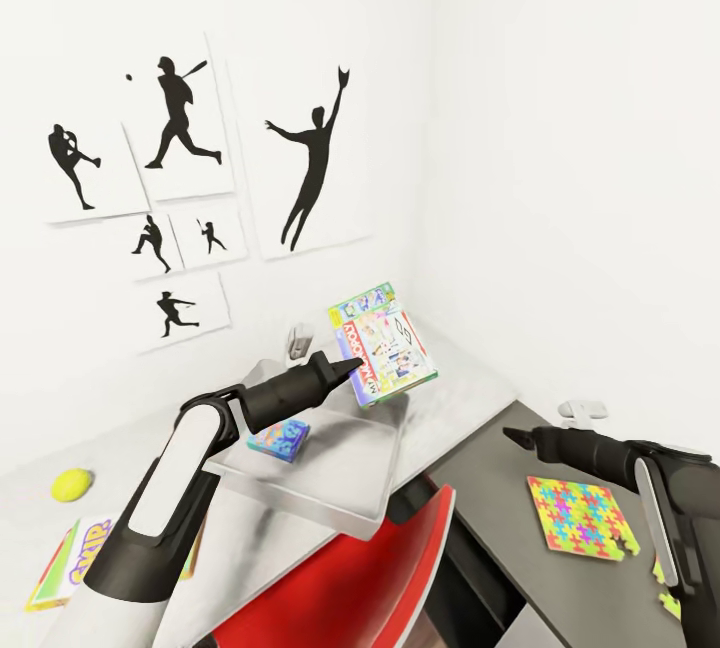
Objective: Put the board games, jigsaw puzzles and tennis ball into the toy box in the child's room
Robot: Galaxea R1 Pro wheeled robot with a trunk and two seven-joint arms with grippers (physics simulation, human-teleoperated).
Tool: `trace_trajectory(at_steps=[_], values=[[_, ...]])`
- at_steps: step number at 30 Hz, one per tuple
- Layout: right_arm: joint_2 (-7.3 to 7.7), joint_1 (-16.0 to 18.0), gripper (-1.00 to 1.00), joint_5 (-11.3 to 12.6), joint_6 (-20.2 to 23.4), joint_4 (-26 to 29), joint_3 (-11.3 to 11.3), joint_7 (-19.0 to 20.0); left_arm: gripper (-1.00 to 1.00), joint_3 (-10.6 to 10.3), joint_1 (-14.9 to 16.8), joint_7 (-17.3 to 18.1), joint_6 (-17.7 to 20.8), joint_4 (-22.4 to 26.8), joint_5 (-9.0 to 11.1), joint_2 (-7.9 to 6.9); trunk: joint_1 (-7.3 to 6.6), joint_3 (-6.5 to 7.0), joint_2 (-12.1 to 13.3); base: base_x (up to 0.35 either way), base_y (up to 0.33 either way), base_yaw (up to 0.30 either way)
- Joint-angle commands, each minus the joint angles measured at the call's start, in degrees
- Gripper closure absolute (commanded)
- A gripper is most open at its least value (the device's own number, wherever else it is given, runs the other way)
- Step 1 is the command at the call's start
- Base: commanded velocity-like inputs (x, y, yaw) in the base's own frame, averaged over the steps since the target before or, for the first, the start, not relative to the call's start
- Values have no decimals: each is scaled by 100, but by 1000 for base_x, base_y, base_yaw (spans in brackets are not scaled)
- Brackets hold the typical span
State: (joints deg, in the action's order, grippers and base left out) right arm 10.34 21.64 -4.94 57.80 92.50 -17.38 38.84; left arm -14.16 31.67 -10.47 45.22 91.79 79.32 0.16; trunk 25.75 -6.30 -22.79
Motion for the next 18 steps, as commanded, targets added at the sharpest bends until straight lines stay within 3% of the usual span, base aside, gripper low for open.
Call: trace_trajectory(at_steps=[1, 11, 18], values=[[-1, 6, -100, -51, 21, 5, -6, 53, 100, 3, 6, -67, 13, 6, 58, 0, 4, -13, -13, 0, 0, 39], [1, 6, -100, -51, 21, 5, -10, 54, 100, 26, 6, -62, 13, 0, 57, -8, 4, -13, -13, 9, 5, 18], [3, 6, -100, -51, 21, 5, -10, 54, 100, 18, 1, -60, 0, -2, 57, -14, 4, -13, -13, 130, 97, 3]])
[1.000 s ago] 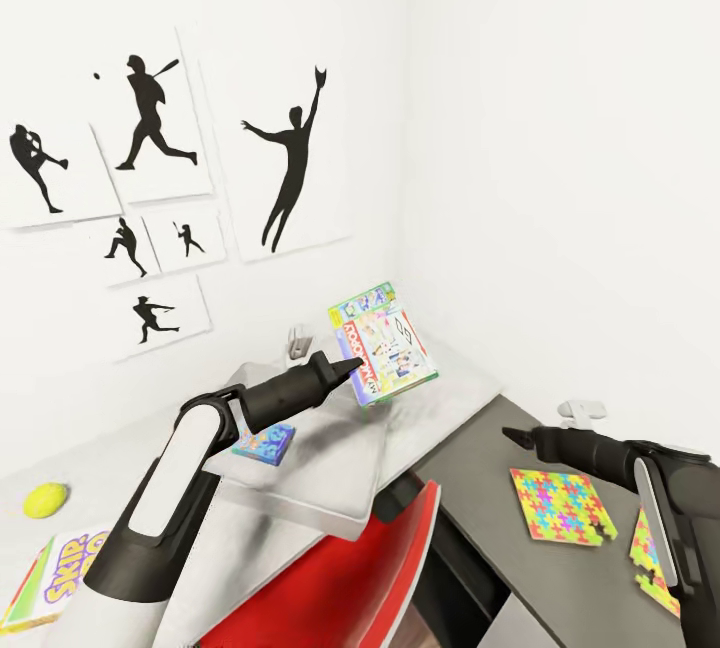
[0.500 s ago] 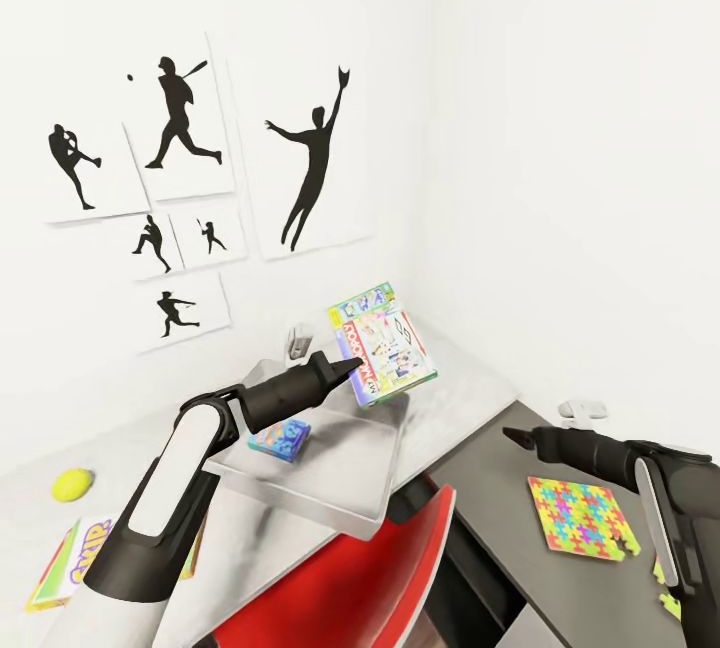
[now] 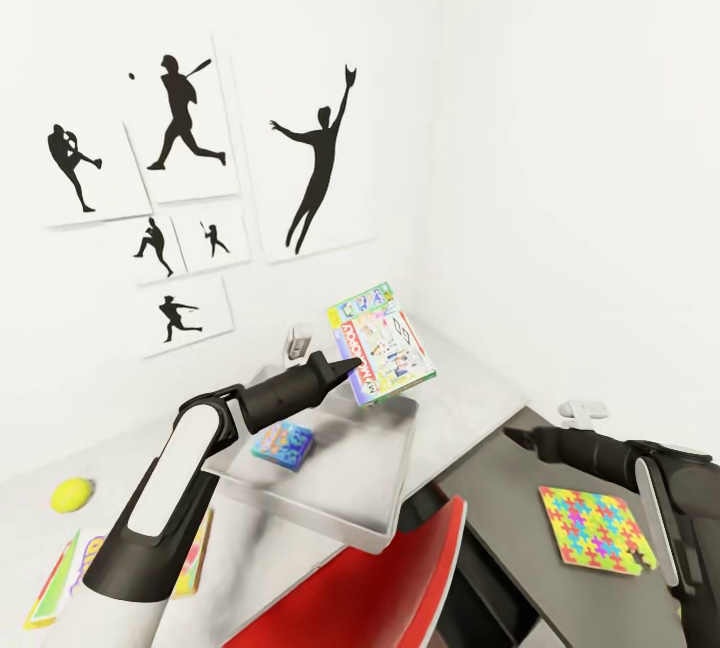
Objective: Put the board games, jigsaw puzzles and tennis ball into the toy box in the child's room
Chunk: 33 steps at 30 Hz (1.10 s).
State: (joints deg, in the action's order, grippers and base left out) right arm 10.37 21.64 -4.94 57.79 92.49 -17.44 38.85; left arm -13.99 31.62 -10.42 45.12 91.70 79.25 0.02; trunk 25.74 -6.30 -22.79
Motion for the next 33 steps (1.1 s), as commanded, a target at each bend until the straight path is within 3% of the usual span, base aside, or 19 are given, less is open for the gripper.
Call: trace_trajectory(at_steps=[1, 33], values=[[0, 7, -100, -51, 21, 6, -5, 53, 100, 1, 5, -63, 9, 6, 64, 0, 5, -13, -13, 88, 66, 1], [57, 12, -100, -43, 52, 6, -87, 62, 100, 45, 10, -53, 16, -2, 58, -64, 5, -13, -13, 6, 5, 0]])
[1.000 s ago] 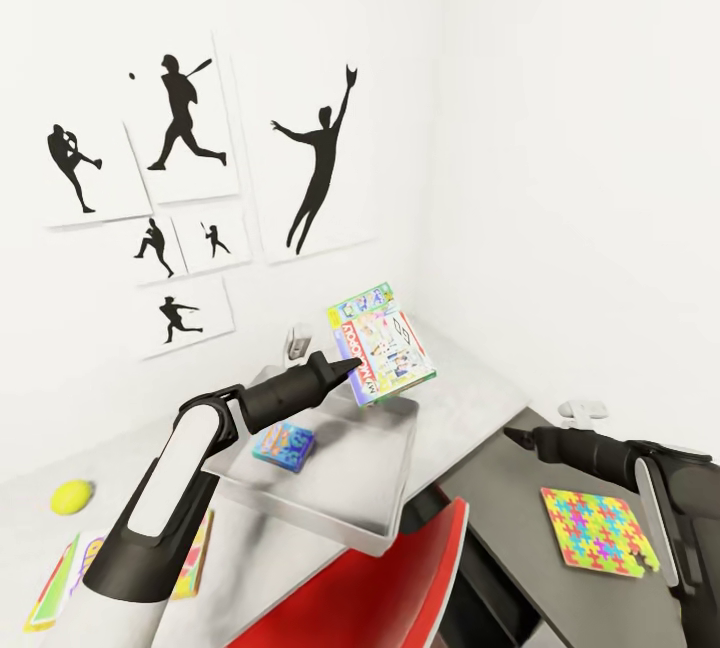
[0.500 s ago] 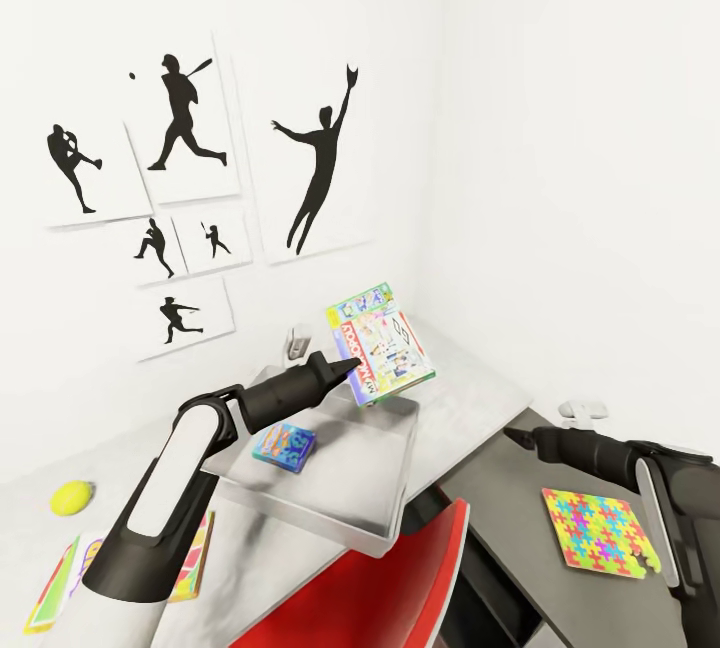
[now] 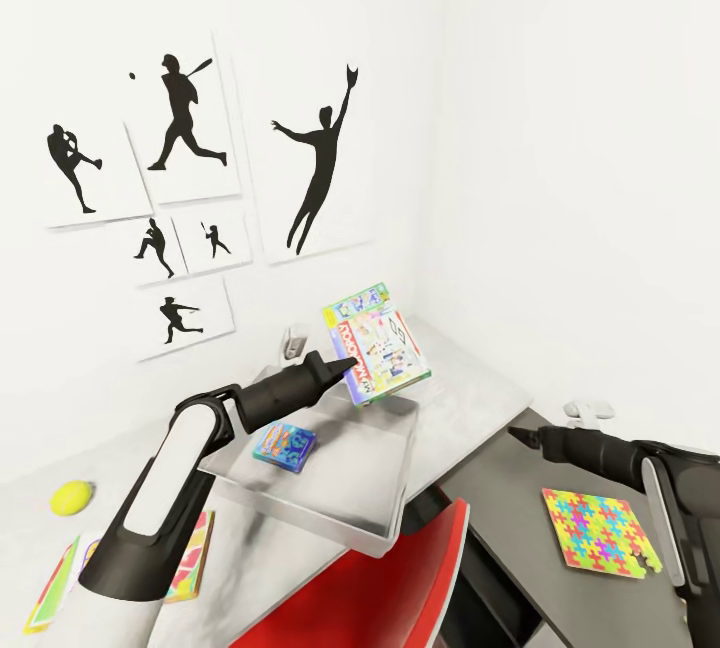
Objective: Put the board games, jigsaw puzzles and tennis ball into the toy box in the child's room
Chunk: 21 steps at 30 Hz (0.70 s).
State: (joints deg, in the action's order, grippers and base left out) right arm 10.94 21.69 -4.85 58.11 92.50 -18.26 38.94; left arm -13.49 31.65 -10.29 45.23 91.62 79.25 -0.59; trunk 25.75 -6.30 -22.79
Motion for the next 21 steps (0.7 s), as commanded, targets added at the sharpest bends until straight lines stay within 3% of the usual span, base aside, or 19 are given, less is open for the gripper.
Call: trace_trajectory(at_steps=[1, 3, 10, 11, 12, 15, 17, 21], values=[[3, 8, -100, -51, 22, 5, -6, 52, 100, -5, 7, -61, 16, 10, 61, -12, 4, -13, -13, 0, 0, 0], [7, 7, -100, -51, 26, 5, -8, 52, 100, -6, 17, -54, 52, 18, 65, -49, 4, -13, -13, 0, 0, 0], [30, 15, -100, -51, 33, 5, -11, 52, 100, -52, 280, -22, 493, 29, 214, -514, 4, -13, -13, 0, 0, 0], [30, 15, -100, -51, 33, 5, -11, 52, 100, -52, 280, -22, 493, 29, 214, -514, 4, -13, -13, 0, 0, 0], [37, 19, -100, -51, 33, 5, -11, 52, 100, -96, 401, -22, 791, 33, 320, -604, 4, -13, -13, 0, 0, 0], [47, 31, -100, -51, 37, 5, -12, 52, 100, -198, 591, -43, 1162, 36, 426, -719, 4, -13, -13, 0, 0, 0], [57, 39, -100, -51, 42, 5, -14, 52, 100, -292, 687, -52, 1298, 34, 481, -886, 4, -13, -13, 0, 0, 0], [102, 48, -100, -46, 46, 5, -17, 76, 100, -562, 794, -58, 1436, -1, 555, -1378, 4, -13, -13, 0, 0, 0]])
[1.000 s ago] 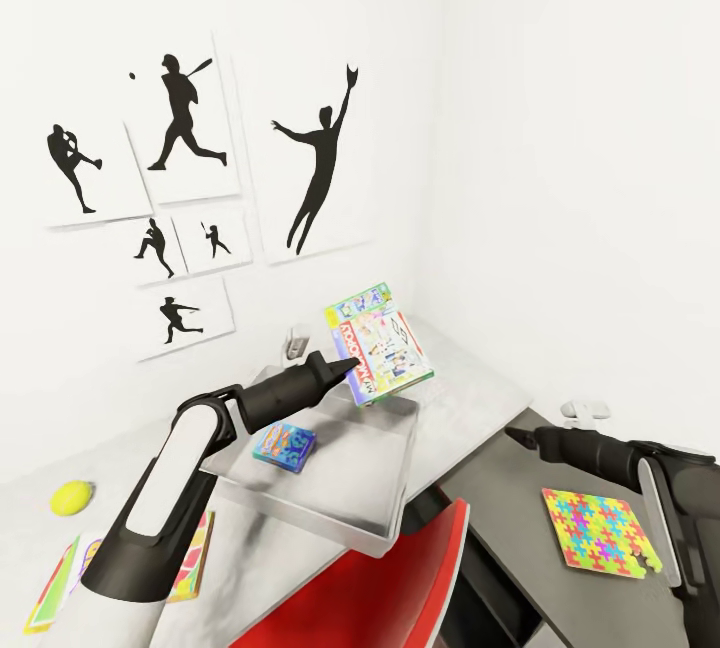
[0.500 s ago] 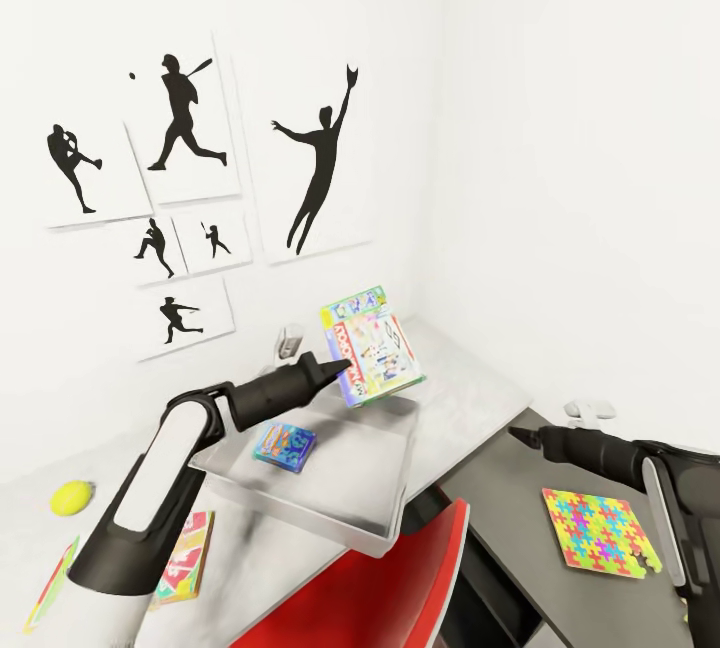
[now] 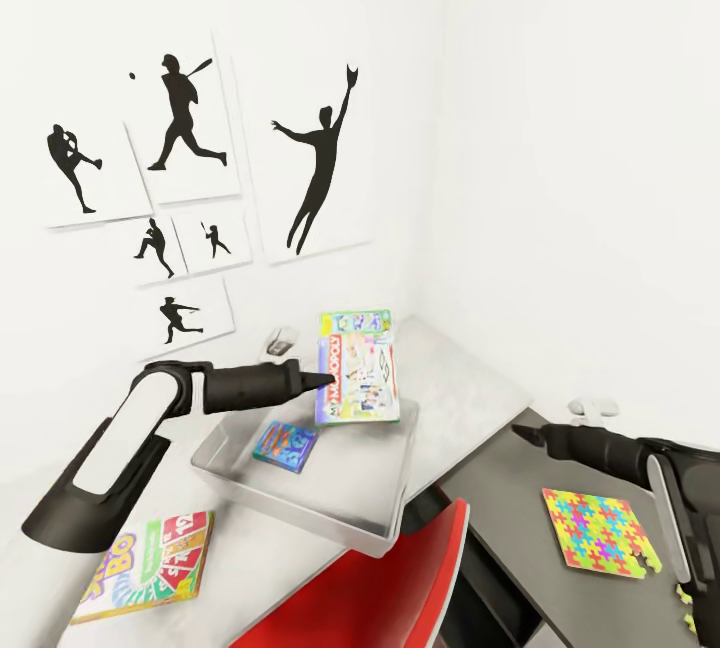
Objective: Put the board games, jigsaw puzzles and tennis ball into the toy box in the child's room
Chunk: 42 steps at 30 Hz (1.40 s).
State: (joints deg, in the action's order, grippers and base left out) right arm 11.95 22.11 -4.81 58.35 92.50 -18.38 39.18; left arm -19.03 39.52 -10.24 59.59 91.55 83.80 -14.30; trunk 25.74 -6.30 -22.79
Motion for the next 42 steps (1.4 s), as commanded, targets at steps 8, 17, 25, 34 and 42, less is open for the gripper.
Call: trace_trajectory(at_steps=[8, 17, 25, 34, 42], values=[[113, -4, -100, -50, 4, 5, -13, 341, 100, -337, 63, -65, 41, -216, 253, -430, 4, -13, -13, 0, 0, 0], [195, -27, -100, -44, -56, 5, -52, 697, 100, -1461, 354, -69, 41, -542, 653, -794, 4, -13, -13, 0, 0, 0], [209, -37, -100, -45, -140, -1, -63, 780, 100, -1875, 486, -73, 41, -1321, 854, -961, 4, -13, -13, 0, 0, 0], [204, -39, -100, -46, -178, -3, -68, 796, 100, -1993, 528, -73, 41, -2084, 881, -973, 4, -13, -13, 0, 0, 0], [207, -40, -100, -47, -182, -4, -67, 800, 100, -1986, 570, -57, 41, -2308, 866, -973, 4, -13, -13, 0, 0, 0]])
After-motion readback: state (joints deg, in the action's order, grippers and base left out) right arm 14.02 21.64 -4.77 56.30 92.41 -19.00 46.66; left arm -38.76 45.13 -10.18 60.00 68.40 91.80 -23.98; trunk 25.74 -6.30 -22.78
